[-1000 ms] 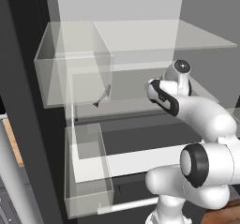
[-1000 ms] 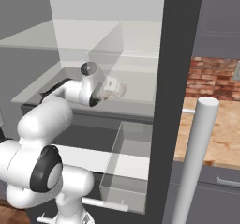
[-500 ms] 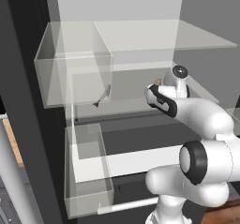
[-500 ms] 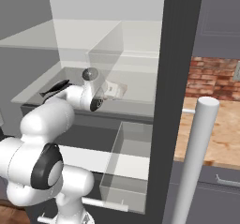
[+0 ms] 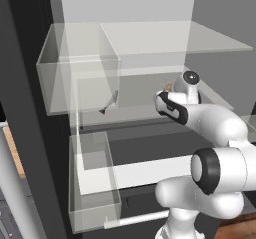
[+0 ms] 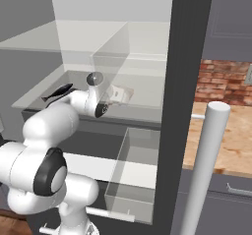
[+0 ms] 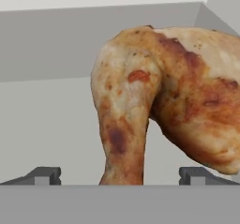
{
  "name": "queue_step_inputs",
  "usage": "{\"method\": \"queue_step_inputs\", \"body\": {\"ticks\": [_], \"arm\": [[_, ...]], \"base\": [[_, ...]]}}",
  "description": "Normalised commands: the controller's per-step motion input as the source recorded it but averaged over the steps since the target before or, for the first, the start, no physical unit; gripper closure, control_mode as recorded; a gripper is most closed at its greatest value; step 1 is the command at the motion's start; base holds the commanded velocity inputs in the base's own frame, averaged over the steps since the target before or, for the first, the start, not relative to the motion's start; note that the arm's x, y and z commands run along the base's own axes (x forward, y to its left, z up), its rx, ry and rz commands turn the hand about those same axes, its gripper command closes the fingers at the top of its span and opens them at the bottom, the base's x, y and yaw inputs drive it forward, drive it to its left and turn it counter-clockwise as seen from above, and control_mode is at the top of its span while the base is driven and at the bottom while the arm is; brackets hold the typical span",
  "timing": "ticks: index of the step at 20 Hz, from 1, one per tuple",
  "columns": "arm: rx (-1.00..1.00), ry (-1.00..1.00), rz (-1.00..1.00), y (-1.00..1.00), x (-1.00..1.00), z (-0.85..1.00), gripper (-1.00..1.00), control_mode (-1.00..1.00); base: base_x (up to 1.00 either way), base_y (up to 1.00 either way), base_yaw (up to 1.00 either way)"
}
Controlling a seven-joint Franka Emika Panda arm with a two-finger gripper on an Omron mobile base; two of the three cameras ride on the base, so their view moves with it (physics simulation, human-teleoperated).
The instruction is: Gather the tomato and garlic from the fridge and place them on a tray on the dining counter. Then gather the fish and chicken drumstick from the fridge and place them on the other tray.
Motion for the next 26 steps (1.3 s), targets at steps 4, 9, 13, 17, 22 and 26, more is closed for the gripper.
{"method": "queue_step_inputs", "body": {"ticks": [4,9,13,17,22,26], "arm": [[0.00,0.00,0.00,0.00,0.07,0.00,-1.00,-1.00],[0.00,0.00,0.00,0.00,0.01,0.00,-1.00,-1.00],[0.00,0.00,0.00,0.00,0.00,0.00,-1.00,-1.00],[0.00,0.00,0.00,0.00,0.00,0.00,-1.00,-1.00],[0.00,0.00,0.00,0.00,0.00,0.00,-1.00,-1.00],[0.00,0.00,0.00,0.00,0.00,0.00,1.00,-1.00]], "base": [[0.00,0.00,0.00],[0.00,0.00,0.00],[0.00,0.00,0.00],[0.00,0.00,0.00],[0.00,0.00,0.00],[0.00,0.00,0.00]]}}
